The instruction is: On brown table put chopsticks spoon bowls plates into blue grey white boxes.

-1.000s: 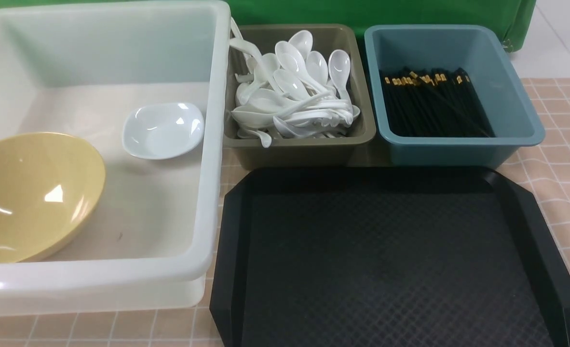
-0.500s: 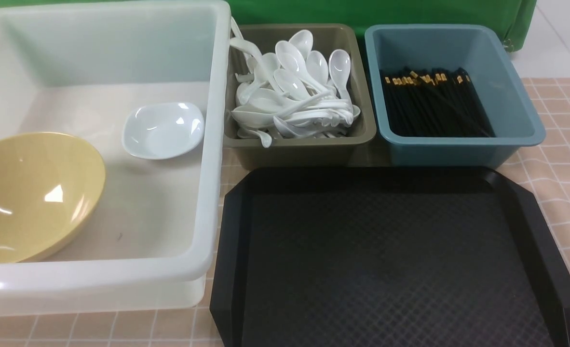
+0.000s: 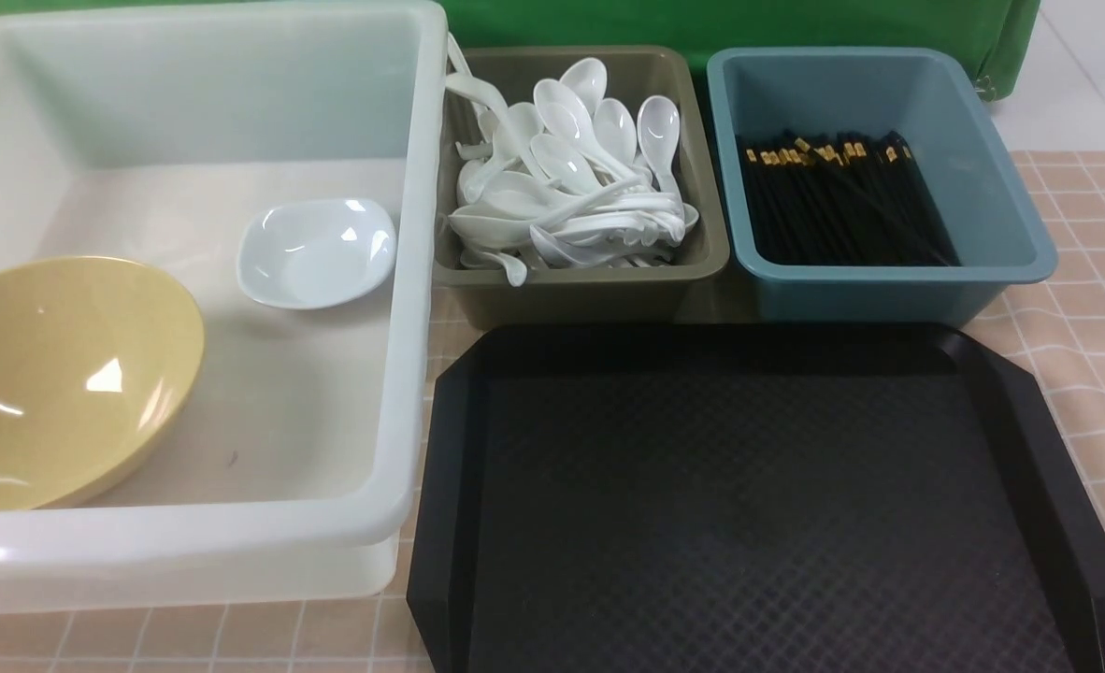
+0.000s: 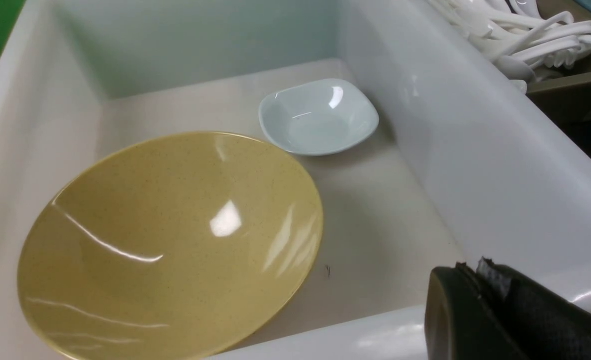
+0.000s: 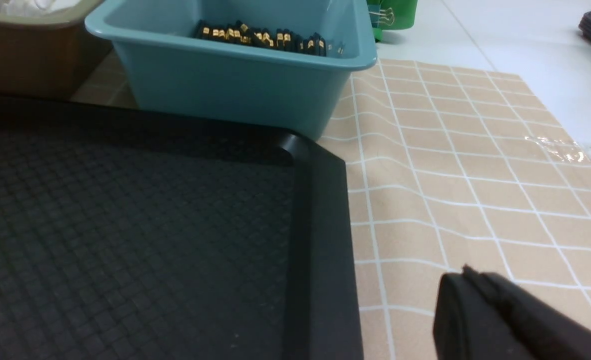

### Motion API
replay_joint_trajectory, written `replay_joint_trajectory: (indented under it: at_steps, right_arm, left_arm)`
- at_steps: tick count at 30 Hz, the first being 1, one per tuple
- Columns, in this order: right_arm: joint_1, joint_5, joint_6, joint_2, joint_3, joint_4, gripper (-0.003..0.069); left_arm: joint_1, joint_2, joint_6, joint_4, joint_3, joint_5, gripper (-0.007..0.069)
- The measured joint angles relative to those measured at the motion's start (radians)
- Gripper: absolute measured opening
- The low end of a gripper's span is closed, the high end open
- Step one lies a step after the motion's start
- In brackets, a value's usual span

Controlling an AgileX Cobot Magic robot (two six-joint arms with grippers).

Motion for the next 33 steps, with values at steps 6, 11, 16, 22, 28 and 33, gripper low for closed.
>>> replay_joint_trajectory:
  at_steps: [6, 11, 16, 22, 28, 33]
  right_arm:
    - [0.0, 0.0, 0.0, 0.0, 0.0, 0.0, 0.0038]
    - [0.0, 0.0, 0.0, 0.0, 0.0, 0.0, 0.0038]
    - [0.0, 0.001, 0.0, 0.0, 0.0, 0.0, 0.0042]
    - [0.0, 0.001, 0.0, 0.0, 0.0, 0.0, 0.0046]
    - [0.0, 0.001, 0.0, 0.0, 0.0, 0.0, 0.0048]
    - [0.0, 0.001, 0.0, 0.0, 0.0, 0.0, 0.0048]
  left_arm:
    - [0.0, 0.0, 0.0, 0.0, 0.0, 0.0, 0.0002]
    - [0.0, -0.013, 0.0, 0.0, 0.028, -0.024, 0.0002]
    - [0.038, -0.093, -0.012, 0.0, 0.229, -0.366, 0.0002]
    - [0.132, -0.218, -0.081, 0.028, 0.48, -0.632, 0.0002]
    - [0.125, -0.271, -0.141, 0.068, 0.536, -0.477, 0.0002]
    - [0.098, -0.271, -0.114, 0.055, 0.536, -0.395, 0.0002]
